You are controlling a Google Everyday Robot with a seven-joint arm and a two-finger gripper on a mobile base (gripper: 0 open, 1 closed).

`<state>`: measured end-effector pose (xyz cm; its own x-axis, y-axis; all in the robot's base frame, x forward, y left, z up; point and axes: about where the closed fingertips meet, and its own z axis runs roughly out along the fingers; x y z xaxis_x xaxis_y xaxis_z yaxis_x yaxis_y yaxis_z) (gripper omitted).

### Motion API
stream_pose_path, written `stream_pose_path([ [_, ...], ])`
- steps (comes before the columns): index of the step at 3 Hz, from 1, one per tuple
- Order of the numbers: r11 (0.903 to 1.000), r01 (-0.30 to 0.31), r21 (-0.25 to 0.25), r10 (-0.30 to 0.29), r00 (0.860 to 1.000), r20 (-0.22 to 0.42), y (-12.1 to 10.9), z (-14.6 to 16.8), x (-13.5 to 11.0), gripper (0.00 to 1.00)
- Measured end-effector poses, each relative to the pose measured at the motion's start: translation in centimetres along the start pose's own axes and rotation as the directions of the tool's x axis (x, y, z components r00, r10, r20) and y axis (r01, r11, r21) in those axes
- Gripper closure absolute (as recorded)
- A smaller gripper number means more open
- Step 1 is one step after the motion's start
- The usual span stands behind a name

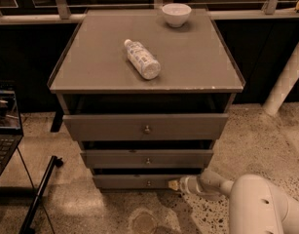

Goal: Close bottom drawer

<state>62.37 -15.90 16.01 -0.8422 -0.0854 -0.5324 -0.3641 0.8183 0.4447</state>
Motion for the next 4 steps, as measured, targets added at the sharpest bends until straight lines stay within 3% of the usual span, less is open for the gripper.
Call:
stream_pose_path([
  [1,0.9992,-0.005,0.040,0.003,0.999,0.041,-0.3,0.1,-1.5,1.00],
  [2,0.9992,-0.005,0.040,0.003,0.999,0.041,0.0,0.0,-1.0,1.00],
  [3,0.9973,-0.068,0.028,0.069,0.997,-0.018,0.2,-0.8,1.9,1.00],
  [4,0.9919,-0.124,-0.027,0.121,0.987,-0.109,1.2,-3.2,6.0,1.00],
])
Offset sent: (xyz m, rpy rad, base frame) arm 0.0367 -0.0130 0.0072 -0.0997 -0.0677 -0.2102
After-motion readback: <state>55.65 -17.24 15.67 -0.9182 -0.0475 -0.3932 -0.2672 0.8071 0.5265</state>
